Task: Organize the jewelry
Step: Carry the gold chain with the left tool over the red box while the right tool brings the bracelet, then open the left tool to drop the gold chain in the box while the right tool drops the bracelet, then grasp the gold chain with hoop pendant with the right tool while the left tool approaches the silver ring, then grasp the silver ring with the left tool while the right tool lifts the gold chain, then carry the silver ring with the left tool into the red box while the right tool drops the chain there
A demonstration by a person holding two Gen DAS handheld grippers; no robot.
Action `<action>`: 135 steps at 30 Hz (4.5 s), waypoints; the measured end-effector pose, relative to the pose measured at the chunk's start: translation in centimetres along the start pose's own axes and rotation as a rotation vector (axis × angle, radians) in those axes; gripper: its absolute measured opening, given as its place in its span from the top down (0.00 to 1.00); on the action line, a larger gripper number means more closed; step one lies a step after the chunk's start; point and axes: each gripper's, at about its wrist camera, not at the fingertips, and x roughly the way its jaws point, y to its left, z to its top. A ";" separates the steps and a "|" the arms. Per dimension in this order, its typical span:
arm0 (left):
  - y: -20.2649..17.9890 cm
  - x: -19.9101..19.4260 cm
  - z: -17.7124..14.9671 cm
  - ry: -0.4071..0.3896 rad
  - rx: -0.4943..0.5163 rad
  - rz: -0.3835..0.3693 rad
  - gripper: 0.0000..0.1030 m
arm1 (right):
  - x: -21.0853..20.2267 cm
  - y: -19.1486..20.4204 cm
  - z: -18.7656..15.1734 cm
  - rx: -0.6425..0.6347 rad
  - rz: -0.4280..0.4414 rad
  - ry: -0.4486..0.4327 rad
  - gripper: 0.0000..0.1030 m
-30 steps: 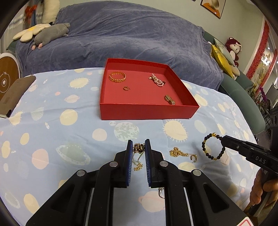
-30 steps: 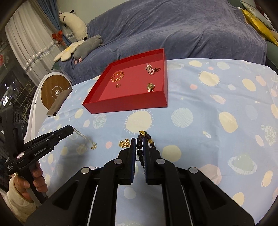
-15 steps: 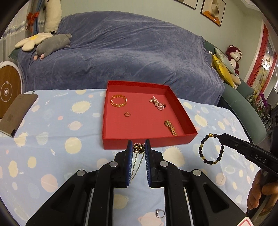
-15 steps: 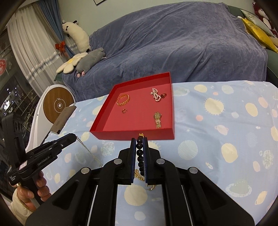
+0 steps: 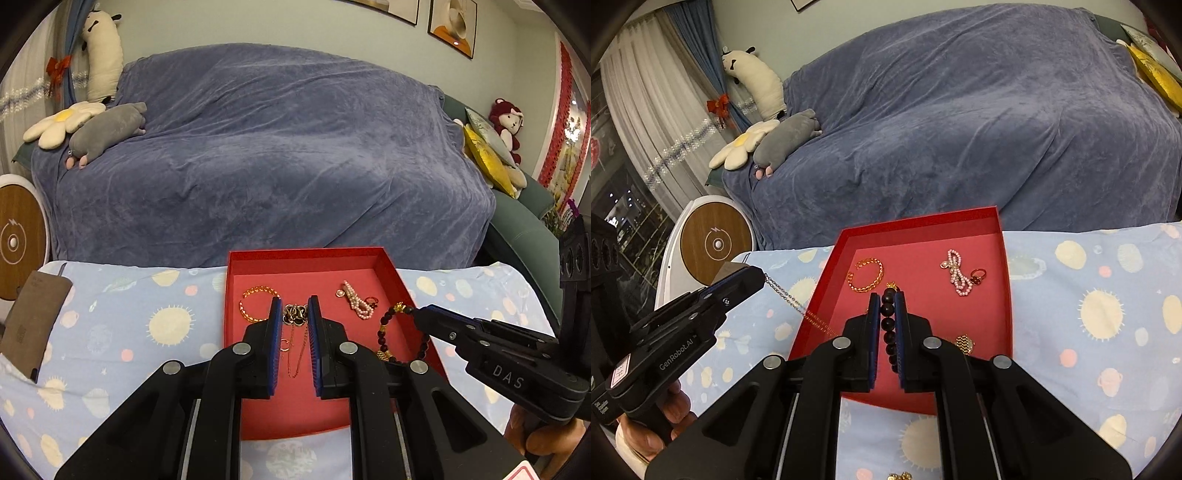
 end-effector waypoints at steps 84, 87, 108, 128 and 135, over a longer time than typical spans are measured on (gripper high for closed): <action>-4.3 -4.5 -22.5 0.294 0.135 -0.102 0.35 | -4.9 -0.7 -15.2 -0.163 -0.102 0.148 0.97; -4.7 -4.4 -22.8 0.296 0.154 -0.111 0.36 | -5.7 -1.0 -14.6 -0.152 -0.100 0.125 0.97; -4.3 -3.4 -22.4 0.277 0.155 -0.100 0.93 | -6.6 -1.2 -14.2 -0.125 -0.092 0.110 0.97; -3.2 -4.4 -20.3 0.247 0.095 -0.129 0.93 | -7.4 -1.0 -13.2 -0.118 -0.081 0.079 0.97; -1.2 -5.1 -17.0 0.180 0.028 -0.099 0.93 | -8.2 -1.1 -12.4 -0.112 -0.071 0.051 0.97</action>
